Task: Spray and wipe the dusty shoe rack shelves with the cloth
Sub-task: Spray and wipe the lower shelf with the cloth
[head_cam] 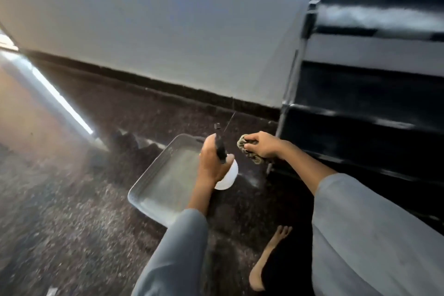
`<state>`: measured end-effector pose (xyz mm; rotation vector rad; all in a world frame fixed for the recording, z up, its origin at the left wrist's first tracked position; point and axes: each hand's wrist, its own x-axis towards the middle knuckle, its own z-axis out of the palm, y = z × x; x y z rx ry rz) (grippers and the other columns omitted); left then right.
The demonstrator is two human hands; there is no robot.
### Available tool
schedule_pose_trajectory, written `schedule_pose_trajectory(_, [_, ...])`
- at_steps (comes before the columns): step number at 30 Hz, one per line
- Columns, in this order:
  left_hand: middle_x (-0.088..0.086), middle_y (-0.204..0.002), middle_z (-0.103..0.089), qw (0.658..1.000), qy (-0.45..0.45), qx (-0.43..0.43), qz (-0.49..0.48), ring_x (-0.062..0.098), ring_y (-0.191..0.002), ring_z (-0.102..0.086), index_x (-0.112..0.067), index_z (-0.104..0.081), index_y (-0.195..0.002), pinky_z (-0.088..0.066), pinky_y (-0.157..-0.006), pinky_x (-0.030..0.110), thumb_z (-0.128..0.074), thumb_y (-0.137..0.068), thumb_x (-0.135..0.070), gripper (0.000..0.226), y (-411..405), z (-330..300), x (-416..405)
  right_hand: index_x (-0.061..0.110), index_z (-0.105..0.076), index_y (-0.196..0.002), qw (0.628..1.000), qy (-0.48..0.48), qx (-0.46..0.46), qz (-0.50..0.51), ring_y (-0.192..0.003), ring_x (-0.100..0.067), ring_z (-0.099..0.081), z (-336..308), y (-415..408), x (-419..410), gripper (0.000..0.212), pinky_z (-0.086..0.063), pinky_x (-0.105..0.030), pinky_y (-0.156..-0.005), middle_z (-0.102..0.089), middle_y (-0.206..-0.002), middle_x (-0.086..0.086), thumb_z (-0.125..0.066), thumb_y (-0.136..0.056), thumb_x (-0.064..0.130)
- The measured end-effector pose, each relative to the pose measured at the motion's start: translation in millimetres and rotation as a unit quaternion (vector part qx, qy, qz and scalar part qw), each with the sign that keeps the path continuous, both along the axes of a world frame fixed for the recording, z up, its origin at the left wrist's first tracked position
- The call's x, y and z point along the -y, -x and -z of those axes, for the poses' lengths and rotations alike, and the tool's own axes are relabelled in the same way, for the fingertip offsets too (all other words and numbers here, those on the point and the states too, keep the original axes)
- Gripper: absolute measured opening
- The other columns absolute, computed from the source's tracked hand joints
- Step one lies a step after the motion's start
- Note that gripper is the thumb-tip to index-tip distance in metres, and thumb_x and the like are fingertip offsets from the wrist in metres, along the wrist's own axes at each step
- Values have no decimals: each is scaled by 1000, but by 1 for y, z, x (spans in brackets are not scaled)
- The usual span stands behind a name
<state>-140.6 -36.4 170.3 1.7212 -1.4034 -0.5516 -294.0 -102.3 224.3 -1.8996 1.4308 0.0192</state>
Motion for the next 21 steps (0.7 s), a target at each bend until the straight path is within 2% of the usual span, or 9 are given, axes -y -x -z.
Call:
schedule_pose_trajectory(2, [8,-92,-61,997,50,-25,59,25,-83,-57,-4,-61,-105,-41,-71,29,-60,-61,-15,45,50,-34,2,26,-51,-137,999,2,7,52,-112,-22,-58,-31,49,-8,43,-46,-32,-96,-58,-131,-4,-54,-95,34])
schedule_pose_trajectory(4, [3,-83,-58,989,62,-72,109,19,-74,-54,-11,-58,-93,-43,-66,32,-56,-60,-16,33,99,-65,0,25,-49,-137,994,19,18,103,-114,-20,-56,-64,99,-22,43,-44,-27,-95,-57,-132,-3,-54,-95,34])
schedule_pose_trajectory(6, [5,-76,-57,981,53,-108,153,24,-69,-54,-16,-54,-84,-47,-61,40,-56,-57,-13,27,143,-90,-2,22,-47,-139,988,52,25,145,-120,-19,-52,-95,149,-37,44,-38,-21,-92,-52,-137,-1,-52,-97,33])
schedule_pose_trajectory(9, [7,-67,-56,970,21,-157,187,28,-57,-55,-20,-53,-79,-50,-54,47,-58,-55,-3,29,197,-115,-6,23,-45,-141,974,89,25,206,-124,-21,-49,-126,219,-57,45,-37,-26,-99,-49,-141,-3,-50,-97,33])
schedule_pose_trajectory(12, [11,-68,-58,957,-29,-221,188,23,-44,-56,-14,-54,-80,-51,-50,39,-62,-73,1,18,236,-127,-10,21,-46,-140,956,102,55,271,-118,-22,-54,-138,283,-76,45,-42,-30,-100,-54,-135,-6,-51,-97,32])
schedule_pose_trajectory(14, [8,-68,-58,959,-57,-217,172,23,-44,-58,-14,-56,-77,-55,-53,38,-61,-88,-9,13,254,-125,-6,23,-46,-140,942,107,70,310,-104,-22,-60,-140,318,-88,43,-50,-30,-84,-59,-126,-4,-49,-98,34])
schedule_pose_trajectory(16, [5,-66,-58,962,-88,-201,165,20,-45,-59,-15,-57,-77,-60,-61,43,-60,-92,-18,15,270,-124,-3,27,-47,-139,929,109,88,342,-88,-21,-62,-142,345,-95,41,-52,-28,-65,-63,-113,-3,-48,-98,34])
schedule_pose_trajectory(18, [3,-65,-58,964,-116,-175,165,18,-44,-60,-14,-60,-80,-60,-62,39,-58,-93,-22,15,282,-121,1,26,-47,-138,921,116,96,359,-89,-19,-61,-141,367,-98,40,-50,-25,-65,-61,-113,-2,-47,-99,33])
schedule_pose_trajectory(21, [3,-69,-62,970,-145,-149,126,23,-52,-67,-16,-59,-78,-55,-58,29,-55,-93,-26,19,290,-118,10,26,-51,-135,913,121,112,374,-96,-19,-61,-135,392,-94,37,-48,-22,-69,-61,-114,-1,-47,-99,31])
